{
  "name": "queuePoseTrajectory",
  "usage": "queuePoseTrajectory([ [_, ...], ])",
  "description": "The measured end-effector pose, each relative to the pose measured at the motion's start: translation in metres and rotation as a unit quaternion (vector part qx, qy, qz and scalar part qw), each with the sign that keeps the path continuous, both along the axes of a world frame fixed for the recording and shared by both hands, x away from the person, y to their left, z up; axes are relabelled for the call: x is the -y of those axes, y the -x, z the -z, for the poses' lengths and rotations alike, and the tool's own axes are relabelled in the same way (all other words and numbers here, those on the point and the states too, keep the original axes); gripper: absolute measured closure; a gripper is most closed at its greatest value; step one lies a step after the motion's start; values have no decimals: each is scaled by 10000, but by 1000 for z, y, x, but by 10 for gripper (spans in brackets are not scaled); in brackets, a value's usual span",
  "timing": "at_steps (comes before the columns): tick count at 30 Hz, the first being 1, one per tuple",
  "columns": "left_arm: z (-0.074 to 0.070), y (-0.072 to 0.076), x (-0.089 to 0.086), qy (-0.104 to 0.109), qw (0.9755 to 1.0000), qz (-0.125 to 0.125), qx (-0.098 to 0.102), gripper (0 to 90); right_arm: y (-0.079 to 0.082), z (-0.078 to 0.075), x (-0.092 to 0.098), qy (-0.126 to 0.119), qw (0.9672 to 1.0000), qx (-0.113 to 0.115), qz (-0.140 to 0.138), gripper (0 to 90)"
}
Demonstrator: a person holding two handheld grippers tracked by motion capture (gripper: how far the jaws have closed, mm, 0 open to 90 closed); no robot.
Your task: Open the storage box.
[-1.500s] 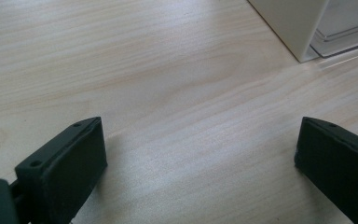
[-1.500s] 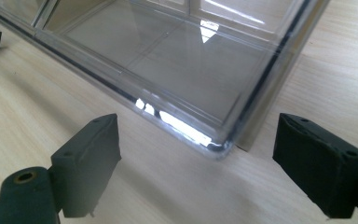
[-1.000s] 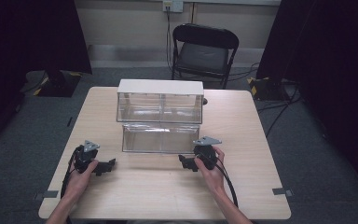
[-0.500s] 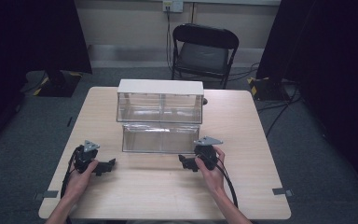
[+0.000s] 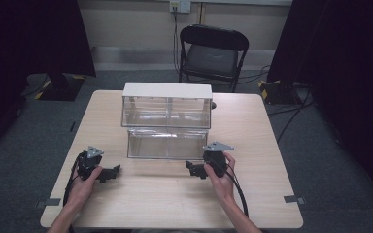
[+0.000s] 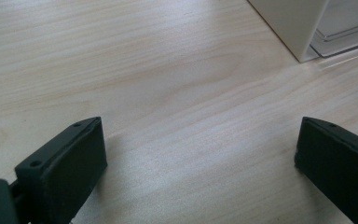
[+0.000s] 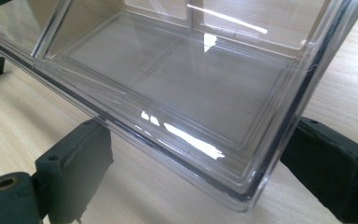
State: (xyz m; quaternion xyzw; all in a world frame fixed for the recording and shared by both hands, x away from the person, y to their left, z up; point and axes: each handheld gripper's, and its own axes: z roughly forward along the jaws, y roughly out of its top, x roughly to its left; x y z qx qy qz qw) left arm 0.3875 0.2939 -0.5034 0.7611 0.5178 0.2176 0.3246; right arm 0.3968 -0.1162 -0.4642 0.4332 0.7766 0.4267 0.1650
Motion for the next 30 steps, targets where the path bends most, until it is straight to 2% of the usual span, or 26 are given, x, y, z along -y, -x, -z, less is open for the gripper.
queuePoseTrajectory([
  [8,0,0,0,4,10000,5,-3,15,1,-1,0,-55,10000,-4,-21,77],
  [30,0,0,0,-4,10000,16,-5,14,3,-2,-1,-17,10000,35,27,85],
])
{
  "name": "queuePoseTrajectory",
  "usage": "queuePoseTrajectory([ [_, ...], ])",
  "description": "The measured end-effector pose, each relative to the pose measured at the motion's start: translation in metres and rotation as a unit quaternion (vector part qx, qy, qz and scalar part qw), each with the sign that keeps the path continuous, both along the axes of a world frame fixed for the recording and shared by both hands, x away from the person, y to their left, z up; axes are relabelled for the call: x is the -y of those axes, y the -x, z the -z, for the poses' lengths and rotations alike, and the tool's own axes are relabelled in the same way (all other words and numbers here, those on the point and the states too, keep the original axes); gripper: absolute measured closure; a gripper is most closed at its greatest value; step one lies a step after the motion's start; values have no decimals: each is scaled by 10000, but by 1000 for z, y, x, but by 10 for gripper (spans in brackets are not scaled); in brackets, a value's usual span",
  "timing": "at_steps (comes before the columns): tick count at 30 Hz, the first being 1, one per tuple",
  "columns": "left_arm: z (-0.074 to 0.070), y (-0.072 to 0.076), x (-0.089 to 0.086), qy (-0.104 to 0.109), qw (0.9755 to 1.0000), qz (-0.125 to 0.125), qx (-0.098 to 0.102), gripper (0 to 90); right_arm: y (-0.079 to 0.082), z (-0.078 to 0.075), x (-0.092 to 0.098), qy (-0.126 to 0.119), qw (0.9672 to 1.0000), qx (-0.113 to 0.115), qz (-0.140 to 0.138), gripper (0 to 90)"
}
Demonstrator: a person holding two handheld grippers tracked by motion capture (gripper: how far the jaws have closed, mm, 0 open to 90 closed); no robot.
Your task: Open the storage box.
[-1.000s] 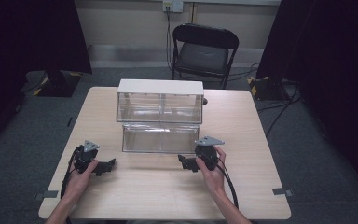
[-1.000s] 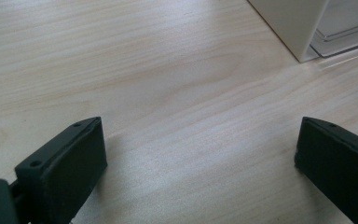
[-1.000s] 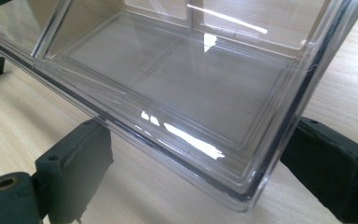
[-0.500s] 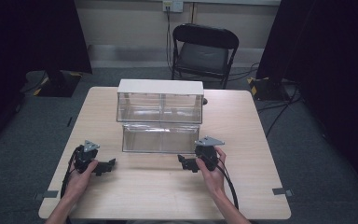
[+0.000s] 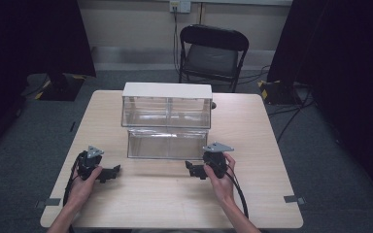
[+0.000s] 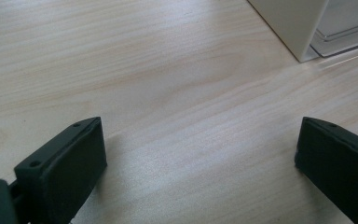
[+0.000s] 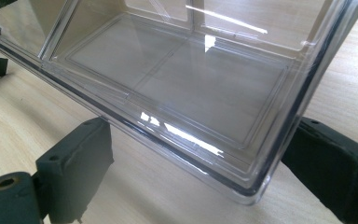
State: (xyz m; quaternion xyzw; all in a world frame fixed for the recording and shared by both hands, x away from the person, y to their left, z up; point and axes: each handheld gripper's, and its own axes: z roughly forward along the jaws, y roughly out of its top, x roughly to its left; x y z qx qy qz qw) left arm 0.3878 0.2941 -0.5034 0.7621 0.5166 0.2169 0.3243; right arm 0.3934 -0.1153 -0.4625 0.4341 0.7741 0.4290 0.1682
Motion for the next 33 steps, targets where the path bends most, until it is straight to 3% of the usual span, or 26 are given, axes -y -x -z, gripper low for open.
queuePoseTrajectory([
  [7,0,0,0,1,10000,-1,-1,14,2,-3,2,-116,9999,-23,-70,74],
  [33,0,0,0,-10,10000,4,-1,11,4,-10,3,-111,9998,129,-124,56],
])
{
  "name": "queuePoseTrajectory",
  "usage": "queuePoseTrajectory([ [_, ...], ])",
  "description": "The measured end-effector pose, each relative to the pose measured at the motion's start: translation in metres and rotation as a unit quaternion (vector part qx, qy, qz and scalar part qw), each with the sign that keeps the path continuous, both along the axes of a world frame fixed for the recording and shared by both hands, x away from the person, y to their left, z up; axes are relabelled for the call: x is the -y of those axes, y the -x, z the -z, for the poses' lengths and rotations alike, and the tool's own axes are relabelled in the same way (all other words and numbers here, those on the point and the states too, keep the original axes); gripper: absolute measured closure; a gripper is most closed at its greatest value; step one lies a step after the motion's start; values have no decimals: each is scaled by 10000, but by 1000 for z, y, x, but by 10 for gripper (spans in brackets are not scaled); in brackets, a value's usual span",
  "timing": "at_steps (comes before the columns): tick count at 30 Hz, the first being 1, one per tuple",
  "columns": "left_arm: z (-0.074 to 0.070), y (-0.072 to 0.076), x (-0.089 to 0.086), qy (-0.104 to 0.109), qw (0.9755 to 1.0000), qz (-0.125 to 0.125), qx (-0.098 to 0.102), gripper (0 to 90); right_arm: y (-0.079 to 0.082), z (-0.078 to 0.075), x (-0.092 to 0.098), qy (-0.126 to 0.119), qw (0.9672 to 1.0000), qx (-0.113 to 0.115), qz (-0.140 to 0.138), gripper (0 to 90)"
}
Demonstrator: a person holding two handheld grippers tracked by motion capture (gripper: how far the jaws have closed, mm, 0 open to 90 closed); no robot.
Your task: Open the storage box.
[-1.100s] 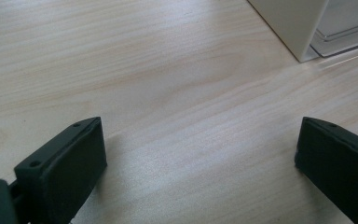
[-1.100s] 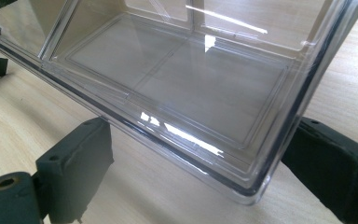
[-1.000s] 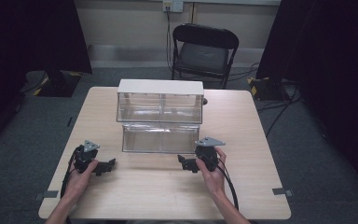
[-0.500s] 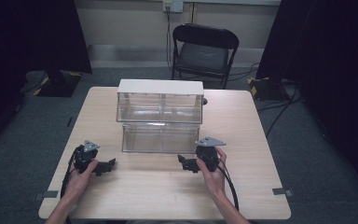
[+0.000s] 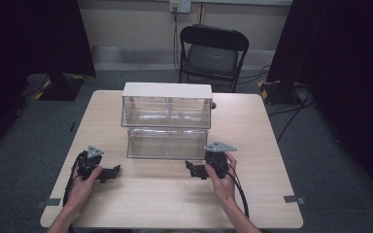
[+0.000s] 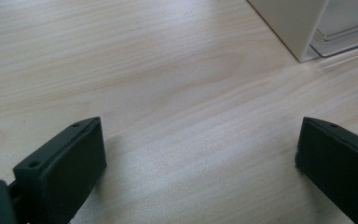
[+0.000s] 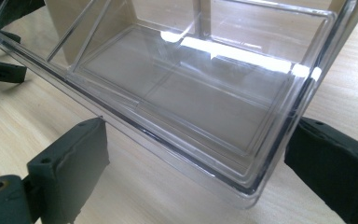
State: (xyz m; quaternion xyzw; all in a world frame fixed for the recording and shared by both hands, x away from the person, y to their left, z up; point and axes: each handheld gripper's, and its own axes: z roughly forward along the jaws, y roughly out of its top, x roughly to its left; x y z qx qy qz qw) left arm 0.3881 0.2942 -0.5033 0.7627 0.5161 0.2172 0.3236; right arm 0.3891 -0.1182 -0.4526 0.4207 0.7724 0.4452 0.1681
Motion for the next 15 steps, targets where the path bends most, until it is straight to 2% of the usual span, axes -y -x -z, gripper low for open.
queuePoseTrajectory([
  [15,0,0,0,-10,10000,8,-2,11,2,-5,-1,-91,9999,60,29,38],
])
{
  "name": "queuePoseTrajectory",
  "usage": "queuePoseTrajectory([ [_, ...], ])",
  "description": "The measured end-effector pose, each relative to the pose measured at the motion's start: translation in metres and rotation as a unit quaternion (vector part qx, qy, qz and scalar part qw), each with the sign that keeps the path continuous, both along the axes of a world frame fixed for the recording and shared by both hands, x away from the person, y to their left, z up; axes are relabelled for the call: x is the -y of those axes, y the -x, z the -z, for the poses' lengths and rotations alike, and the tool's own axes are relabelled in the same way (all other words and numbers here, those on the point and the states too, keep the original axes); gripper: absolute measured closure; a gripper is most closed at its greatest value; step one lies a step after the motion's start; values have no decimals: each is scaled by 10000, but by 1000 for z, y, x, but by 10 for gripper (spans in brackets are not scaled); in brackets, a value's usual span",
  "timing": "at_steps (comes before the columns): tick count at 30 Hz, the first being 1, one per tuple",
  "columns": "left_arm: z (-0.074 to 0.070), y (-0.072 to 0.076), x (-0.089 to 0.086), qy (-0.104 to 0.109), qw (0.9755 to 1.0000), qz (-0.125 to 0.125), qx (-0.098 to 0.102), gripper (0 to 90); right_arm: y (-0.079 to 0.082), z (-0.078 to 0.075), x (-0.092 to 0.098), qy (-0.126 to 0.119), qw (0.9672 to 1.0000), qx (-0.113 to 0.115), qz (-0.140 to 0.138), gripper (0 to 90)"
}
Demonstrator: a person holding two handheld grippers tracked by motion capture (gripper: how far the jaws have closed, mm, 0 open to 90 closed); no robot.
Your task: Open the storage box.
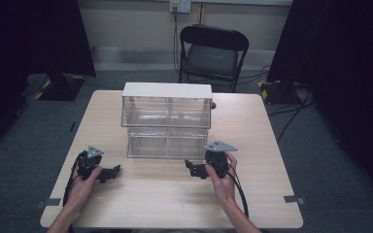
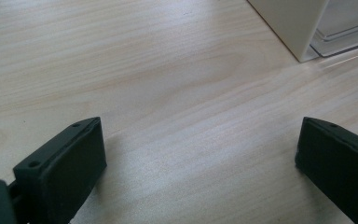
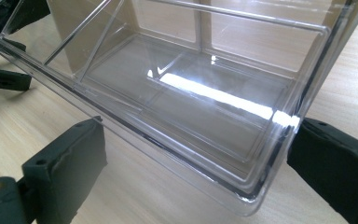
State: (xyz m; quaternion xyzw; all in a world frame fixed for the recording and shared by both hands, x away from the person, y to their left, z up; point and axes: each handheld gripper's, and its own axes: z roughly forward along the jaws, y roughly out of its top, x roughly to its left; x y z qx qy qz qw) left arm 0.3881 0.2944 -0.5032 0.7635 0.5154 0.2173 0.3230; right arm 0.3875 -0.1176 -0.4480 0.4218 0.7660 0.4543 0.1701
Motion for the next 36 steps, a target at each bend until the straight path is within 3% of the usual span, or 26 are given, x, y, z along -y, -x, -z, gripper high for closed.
queuePoseTrajectory([
  [17,0,0,0,0,10000,0,0,11,-1,-3,-1,-31,10000,64,50,35],
  [23,0,0,0,0,10000,0,0,11,-1,-1,-3,110,9999,114,58,32],
  [36,0,0,0,0,10000,0,-1,11,-3,-4,-4,-5,9998,165,98,19],
])
